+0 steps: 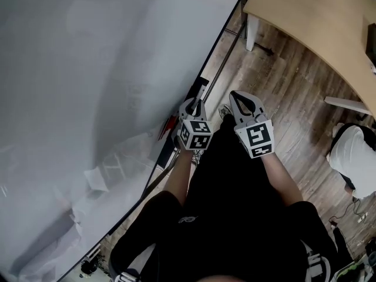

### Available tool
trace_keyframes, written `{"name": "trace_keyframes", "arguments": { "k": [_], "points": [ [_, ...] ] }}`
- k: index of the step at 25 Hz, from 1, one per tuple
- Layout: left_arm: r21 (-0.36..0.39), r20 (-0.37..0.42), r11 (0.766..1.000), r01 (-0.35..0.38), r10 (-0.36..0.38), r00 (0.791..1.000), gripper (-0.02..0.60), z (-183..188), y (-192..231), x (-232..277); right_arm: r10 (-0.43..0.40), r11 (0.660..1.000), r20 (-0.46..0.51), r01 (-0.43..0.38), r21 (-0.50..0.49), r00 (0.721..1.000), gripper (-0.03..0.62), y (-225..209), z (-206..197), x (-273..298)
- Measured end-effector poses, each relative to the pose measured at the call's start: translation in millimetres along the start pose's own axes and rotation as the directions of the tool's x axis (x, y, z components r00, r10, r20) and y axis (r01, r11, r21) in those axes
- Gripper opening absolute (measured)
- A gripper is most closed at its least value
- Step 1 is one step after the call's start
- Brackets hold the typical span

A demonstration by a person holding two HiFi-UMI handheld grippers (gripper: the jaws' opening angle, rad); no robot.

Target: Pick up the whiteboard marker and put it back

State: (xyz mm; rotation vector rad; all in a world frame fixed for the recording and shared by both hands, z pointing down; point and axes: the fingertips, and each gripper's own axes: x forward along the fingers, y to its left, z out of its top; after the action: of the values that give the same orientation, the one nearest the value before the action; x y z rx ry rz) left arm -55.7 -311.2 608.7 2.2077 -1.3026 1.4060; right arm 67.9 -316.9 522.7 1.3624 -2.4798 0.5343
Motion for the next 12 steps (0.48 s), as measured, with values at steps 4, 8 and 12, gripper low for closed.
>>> {"name": "trace_keyframes", "arguments": {
  "k": [4, 8, 12],
  "points": [
    [0.017, -0.009, 1.000, 0.005, -0.005, 1.000, 0.069, -0.7, -2.2, 7.4, -0.033, 0.999, 0.003, 0.033, 0.009, 0.999, 0.002, -12.6, 1.8, -3.0],
    [0.049, -0.030, 0.999, -0.001, 0.002, 1.000, 0.068, -4.8, -4.0, 13.8, -0.046, 0.999, -0.002, 0.046, 0.017, 0.999, 0.003, -17.2, 0.1, -4.9],
    [0.025, -0.044, 1.000, -0.007, 0.008, 0.999, 0.069, -9.8, 0.2, 17.2, -0.044, 0.999, -0.005, 0.044, 0.017, 0.999, 0.002, -14.9, 0.1, -5.2]
  ]
}}
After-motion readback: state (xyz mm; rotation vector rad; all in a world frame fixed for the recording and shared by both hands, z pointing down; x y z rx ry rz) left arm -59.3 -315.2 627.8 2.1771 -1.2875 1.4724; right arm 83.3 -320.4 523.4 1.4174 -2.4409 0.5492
